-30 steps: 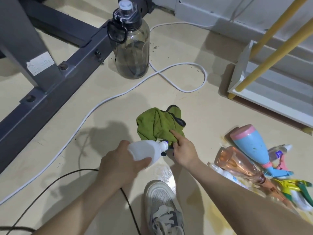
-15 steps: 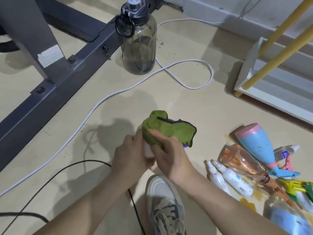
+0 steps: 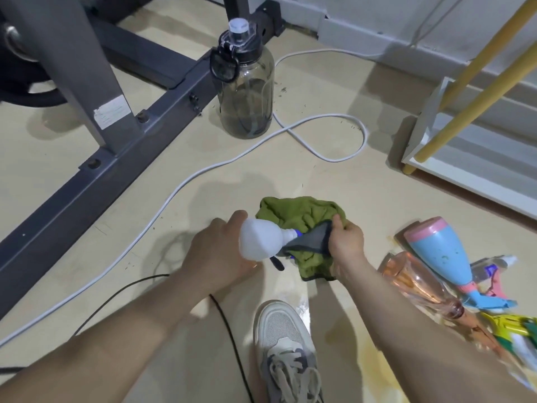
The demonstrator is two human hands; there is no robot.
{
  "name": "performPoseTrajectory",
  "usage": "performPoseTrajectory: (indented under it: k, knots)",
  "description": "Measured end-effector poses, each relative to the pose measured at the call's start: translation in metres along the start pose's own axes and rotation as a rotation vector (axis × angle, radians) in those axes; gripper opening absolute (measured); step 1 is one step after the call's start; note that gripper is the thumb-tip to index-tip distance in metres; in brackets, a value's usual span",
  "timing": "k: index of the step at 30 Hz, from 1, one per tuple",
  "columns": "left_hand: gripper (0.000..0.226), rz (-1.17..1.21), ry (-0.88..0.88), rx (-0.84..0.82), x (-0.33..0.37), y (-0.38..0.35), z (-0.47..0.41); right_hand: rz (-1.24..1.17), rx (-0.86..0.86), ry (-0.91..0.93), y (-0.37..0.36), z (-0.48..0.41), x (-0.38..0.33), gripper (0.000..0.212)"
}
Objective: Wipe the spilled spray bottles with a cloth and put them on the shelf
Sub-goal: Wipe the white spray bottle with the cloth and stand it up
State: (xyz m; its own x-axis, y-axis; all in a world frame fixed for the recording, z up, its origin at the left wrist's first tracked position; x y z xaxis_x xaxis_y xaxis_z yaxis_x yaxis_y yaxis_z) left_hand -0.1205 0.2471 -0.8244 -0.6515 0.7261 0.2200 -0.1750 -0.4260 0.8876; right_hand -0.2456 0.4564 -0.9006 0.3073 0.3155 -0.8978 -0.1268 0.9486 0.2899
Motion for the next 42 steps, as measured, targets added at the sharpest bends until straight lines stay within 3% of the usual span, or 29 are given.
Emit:
performPoseTrajectory:
  k: [1, 4, 5, 7, 11, 12, 15, 17, 18, 20, 23, 24, 27, 29, 31, 34, 37, 40, 42]
  knots:
    - [0.076, 0.022, 0.007, -0.006, -0.002, 0.001, 0.001, -0.021, -0.042, 0.076, -0.001, 0.012, -0.009, 0.036]
    - [0.072, 0.100, -0.044, 0.000, 0.007, -0.001, 0.009, 0.107, -0.413, 0.414, -0.044, 0.080, -0.034, 0.025]
    - [0.071, 0.122, -0.058, 0.014, 0.010, -0.002, 0.011, 0.228, -0.474, 0.512, -0.057, 0.094, -0.034, 0.034]
    - [0.072, 0.129, -0.045, 0.039, 0.009, -0.004, 0.017, 0.374, -0.435, 0.568, -0.063, 0.081, -0.019, 0.054]
    - [0.081, 0.175, -0.085, 0.064, 0.012, -0.010, 0.021, 0.652, -0.421, 0.418, -0.038, 0.022, 0.018, 0.048]
    - [0.082, 0.197, -0.095, 0.077, 0.014, -0.008, 0.019, 0.627, -0.388, 0.359, -0.036, 0.015, 0.017, 0.046]
    - [0.084, 0.203, -0.142, 0.106, 0.019, -0.003, 0.016, 0.167, -0.251, 0.004, -0.038, 0.010, 0.005, 0.035]
    - [0.085, 0.196, -0.197, 0.119, 0.020, -0.005, 0.017, -0.073, -0.267, -0.088, -0.038, 0.030, -0.018, 0.033]
    - [0.086, 0.195, -0.221, 0.127, 0.019, -0.006, 0.018, -0.107, -0.318, -0.032, -0.041, 0.047, -0.032, 0.030]
    - [0.086, 0.219, -0.215, 0.117, 0.018, -0.006, 0.017, -0.089, -0.365, 0.274, -0.044, 0.088, -0.062, 0.025]
    - [0.076, 0.285, -0.143, 0.089, 0.019, -0.002, 0.017, 0.172, -0.450, 0.777, -0.051, 0.122, -0.078, 0.037]
    - [0.075, 0.297, -0.082, 0.050, 0.016, -0.004, 0.016, 0.224, -0.467, 0.790, -0.053, 0.112, -0.066, 0.038]
    - [0.085, 0.334, 0.032, -0.029, 0.008, -0.013, 0.017, 0.306, -0.407, 0.437, -0.045, 0.060, -0.019, 0.034]
    - [0.085, 0.353, -0.068, 0.015, 0.014, -0.010, 0.019, 0.231, -0.339, 0.227, -0.040, 0.046, -0.001, 0.033]
    - [0.087, 0.331, -0.202, 0.005, 0.021, -0.009, 0.017, -0.019, -0.311, 0.110, -0.042, 0.053, -0.010, 0.029]
    - [0.098, 0.217, -0.287, -0.105, 0.024, -0.019, 0.011, -0.210, -0.365, 0.182, -0.052, 0.063, -0.036, 0.026]
    - [0.093, 0.137, -0.257, -0.083, 0.021, -0.015, 0.010, -0.065, -0.346, 0.173, -0.054, 0.052, -0.026, 0.028]
    - [0.086, 0.225, -0.060, -0.122, 0.013, -0.010, 0.006, 0.099, -0.290, 0.182, -0.046, 0.042, -0.017, 0.034]
    - [0.074, 0.318, 0.170, -0.176, 0.002, -0.010, -0.001, 0.096, -0.256, 0.380, -0.043, 0.056, -0.039, 0.033]
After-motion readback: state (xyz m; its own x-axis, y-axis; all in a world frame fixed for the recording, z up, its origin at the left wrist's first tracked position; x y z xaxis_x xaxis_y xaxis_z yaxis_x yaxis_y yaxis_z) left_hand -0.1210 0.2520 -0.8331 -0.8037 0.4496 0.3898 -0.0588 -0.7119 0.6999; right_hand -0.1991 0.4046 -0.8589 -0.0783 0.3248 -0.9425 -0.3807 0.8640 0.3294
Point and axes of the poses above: each hand's wrist, its own z-axis away from the middle knuckle, its own y-axis out of the back of the hand, x = y × z, the point moved 7 cm from there along -z, towards the middle knuckle, and after that the axes turned 11 degrees about y, right-handed, at the moved point
